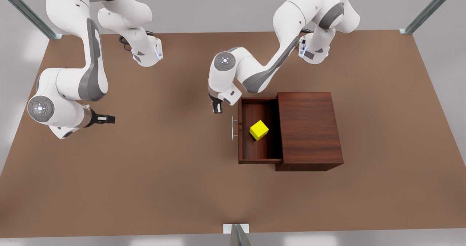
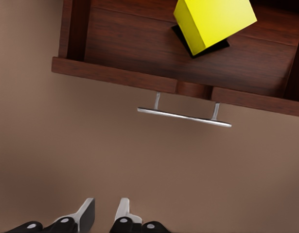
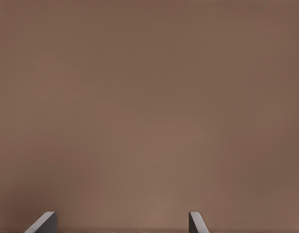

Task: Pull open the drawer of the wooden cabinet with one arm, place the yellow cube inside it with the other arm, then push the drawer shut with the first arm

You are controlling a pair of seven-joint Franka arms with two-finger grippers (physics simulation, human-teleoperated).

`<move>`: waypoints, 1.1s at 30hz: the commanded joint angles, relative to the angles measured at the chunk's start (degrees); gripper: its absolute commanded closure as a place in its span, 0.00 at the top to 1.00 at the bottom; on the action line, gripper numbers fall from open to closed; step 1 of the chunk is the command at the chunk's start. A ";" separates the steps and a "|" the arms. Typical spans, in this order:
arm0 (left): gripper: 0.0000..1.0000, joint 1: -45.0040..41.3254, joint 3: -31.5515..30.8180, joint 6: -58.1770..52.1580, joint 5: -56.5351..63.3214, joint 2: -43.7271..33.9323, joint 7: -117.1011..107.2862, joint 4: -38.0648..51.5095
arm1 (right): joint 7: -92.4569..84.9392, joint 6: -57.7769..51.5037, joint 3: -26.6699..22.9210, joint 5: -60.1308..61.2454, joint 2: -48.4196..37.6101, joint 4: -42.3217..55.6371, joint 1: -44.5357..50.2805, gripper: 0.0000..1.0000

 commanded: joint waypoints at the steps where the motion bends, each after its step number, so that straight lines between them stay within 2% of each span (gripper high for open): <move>1: 0.00 0.03 -0.03 1.70 0.82 1.49 -1.29 -0.09 | -2.91 -0.14 0.04 0.06 0.16 0.02 0.00 1.00; 11: 0.00 0.12 0.23 -0.49 1.26 2.19 0.56 -1.68 | -2.91 -0.23 -0.05 -0.03 0.16 0.02 0.00 1.00; 15: 0.00 -0.14 0.23 -6.29 2.49 2.19 1.00 -1.85 | -3.00 -0.49 0.04 -0.03 0.16 0.02 0.00 1.00; 33: 0.00 1.26 2.61 -2.60 3.37 4.66 5.31 -1.50 | -3.00 -0.49 0.04 -0.03 0.16 0.02 0.00 1.00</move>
